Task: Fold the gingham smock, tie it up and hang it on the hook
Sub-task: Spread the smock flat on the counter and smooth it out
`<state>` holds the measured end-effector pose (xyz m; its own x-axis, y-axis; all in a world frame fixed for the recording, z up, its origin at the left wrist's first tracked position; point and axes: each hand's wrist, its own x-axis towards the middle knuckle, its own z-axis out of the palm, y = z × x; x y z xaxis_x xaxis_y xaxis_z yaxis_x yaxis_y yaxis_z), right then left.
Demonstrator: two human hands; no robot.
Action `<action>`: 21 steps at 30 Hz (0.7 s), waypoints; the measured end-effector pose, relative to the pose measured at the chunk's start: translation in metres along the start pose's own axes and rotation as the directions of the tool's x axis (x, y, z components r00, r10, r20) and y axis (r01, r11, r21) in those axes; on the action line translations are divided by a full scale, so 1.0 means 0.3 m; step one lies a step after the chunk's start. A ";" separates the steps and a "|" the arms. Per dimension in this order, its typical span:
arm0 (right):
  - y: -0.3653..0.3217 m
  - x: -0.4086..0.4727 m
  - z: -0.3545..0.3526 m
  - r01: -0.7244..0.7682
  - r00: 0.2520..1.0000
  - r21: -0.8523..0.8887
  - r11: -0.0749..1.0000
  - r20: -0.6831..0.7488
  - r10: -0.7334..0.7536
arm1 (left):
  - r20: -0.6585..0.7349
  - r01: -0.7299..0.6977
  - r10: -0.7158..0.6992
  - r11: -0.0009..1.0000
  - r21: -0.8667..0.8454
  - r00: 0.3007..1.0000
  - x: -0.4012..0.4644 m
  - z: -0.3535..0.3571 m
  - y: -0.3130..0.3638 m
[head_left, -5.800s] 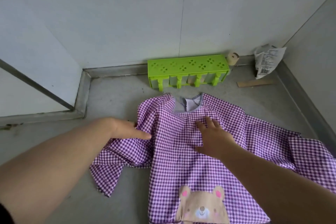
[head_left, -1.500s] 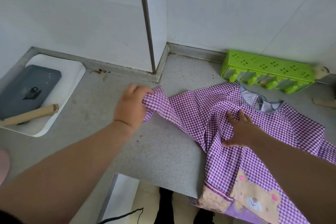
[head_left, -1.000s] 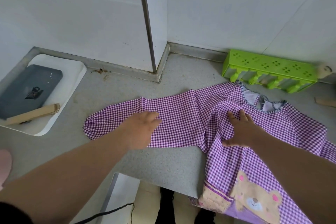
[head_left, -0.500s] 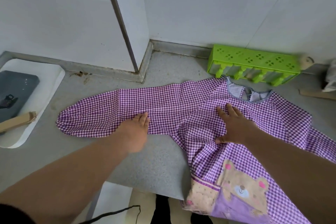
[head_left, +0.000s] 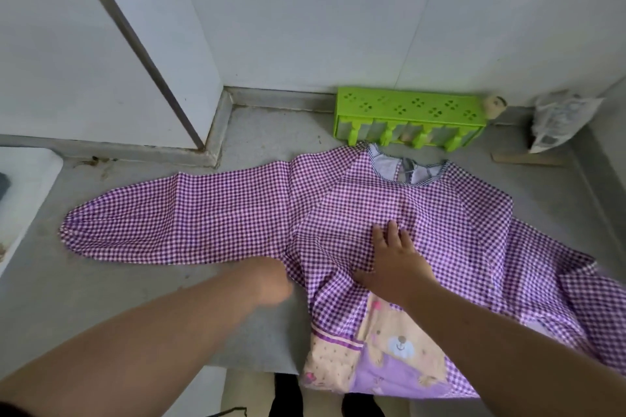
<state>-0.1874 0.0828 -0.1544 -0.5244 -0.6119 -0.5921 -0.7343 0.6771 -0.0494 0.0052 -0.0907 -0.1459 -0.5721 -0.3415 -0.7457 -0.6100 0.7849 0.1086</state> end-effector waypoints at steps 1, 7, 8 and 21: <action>0.017 0.001 -0.001 0.028 1.000 0.009 1.000 0.007 -0.028 | -0.004 0.016 -0.016 0.994 -0.108 1.000 0.016 0.026 0.012; 0.130 0.009 -0.025 0.176 0.984 0.053 0.983 0.015 -0.177 | -0.160 0.119 -0.327 0.688 -0.716 0.931 0.020 0.075 0.108; 0.146 0.009 -0.029 0.203 0.979 0.043 0.978 0.021 -0.204 | -0.183 0.092 -0.337 0.657 -0.749 0.924 0.013 0.071 0.137; 0.228 0.042 -0.014 0.345 0.939 -0.083 0.935 0.024 -0.344 | 0.071 0.202 -0.463 0.240 -0.949 0.883 -0.036 0.136 0.222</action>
<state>-0.2460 0.1197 -0.1619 -0.2293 -0.7977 -0.5578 -0.9033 0.3879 -0.1833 -0.0068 -0.0137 -0.1574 -0.1838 -0.6285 -0.7558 -0.7827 -0.3716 0.4993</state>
